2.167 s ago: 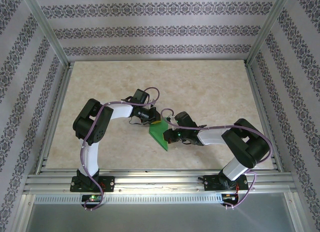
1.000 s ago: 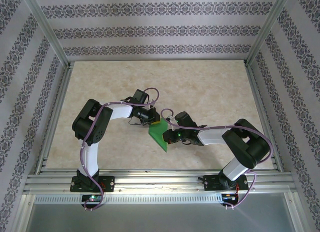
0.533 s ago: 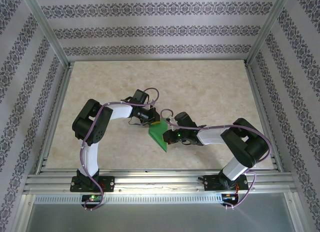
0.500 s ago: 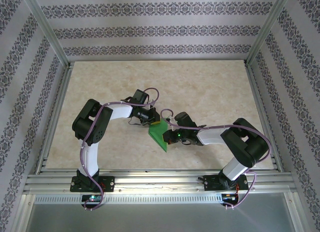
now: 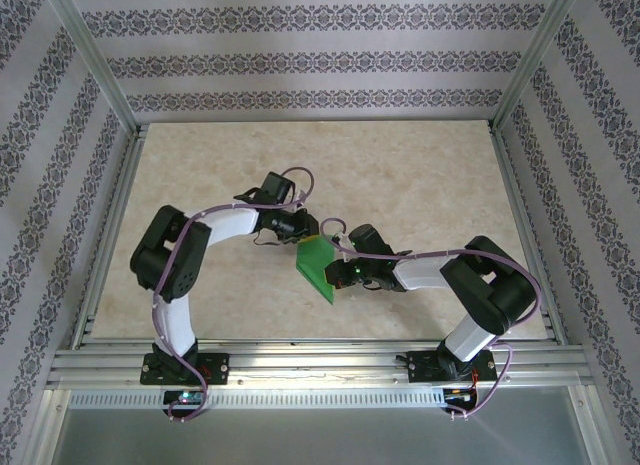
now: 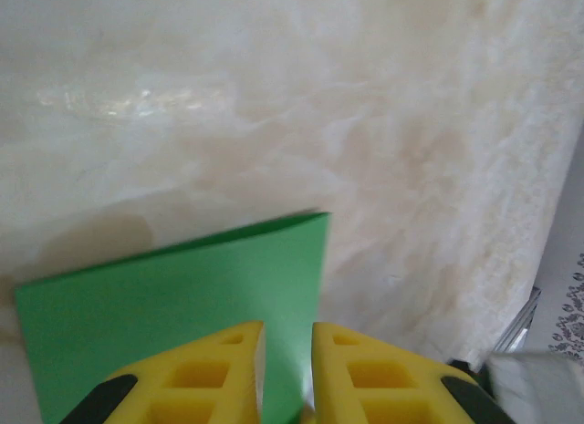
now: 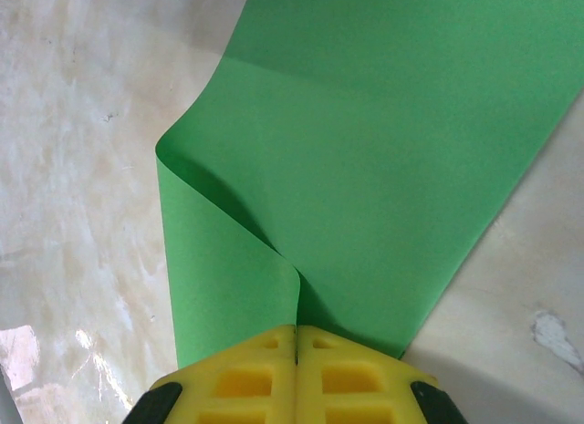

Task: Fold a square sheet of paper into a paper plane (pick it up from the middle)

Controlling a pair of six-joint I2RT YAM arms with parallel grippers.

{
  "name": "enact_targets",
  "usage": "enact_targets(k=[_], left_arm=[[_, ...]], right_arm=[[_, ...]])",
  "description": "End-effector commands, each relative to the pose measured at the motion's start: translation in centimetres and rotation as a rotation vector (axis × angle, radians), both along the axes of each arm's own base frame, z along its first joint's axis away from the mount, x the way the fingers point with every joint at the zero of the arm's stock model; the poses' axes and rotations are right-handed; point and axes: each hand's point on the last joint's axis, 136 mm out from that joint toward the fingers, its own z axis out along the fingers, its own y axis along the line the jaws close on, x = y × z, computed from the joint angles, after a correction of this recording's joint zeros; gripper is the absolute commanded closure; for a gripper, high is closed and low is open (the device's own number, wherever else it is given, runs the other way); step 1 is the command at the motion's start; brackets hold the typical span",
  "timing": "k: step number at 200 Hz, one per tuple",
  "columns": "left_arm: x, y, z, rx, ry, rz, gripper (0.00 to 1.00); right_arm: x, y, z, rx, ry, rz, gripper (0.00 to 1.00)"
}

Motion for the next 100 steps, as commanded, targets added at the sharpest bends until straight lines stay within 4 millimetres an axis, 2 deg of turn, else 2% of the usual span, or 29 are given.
enact_targets(k=[1, 18, 53, 70, 100], left_arm=[[-0.5, 1.0, 2.3, 0.016, -0.058, 0.053, 0.80], [-1.4, 1.5, 3.3, -0.015, -0.072, 0.091, 0.82], [-3.9, 2.1, 4.5, -0.083, -0.069, 0.125, 0.92], [-5.4, 2.0, 4.4, -0.095, -0.061, 0.135, 0.95], [-7.6, 1.5, 3.1, -0.122, -0.040, 0.160, 0.98]], right_arm=[[0.3, -0.5, -0.8, -0.022, 0.018, -0.025, 0.99], [0.3, -0.4, -0.7, -0.018, 0.020, -0.026, 0.99], [0.5, -0.1, -0.7, -0.010, 0.025, -0.034, 0.99], [0.6, -0.1, -0.6, -0.009, 0.027, -0.037, 0.99], [0.7, 0.0, -0.7, -0.010, 0.033, -0.042, 0.99]])
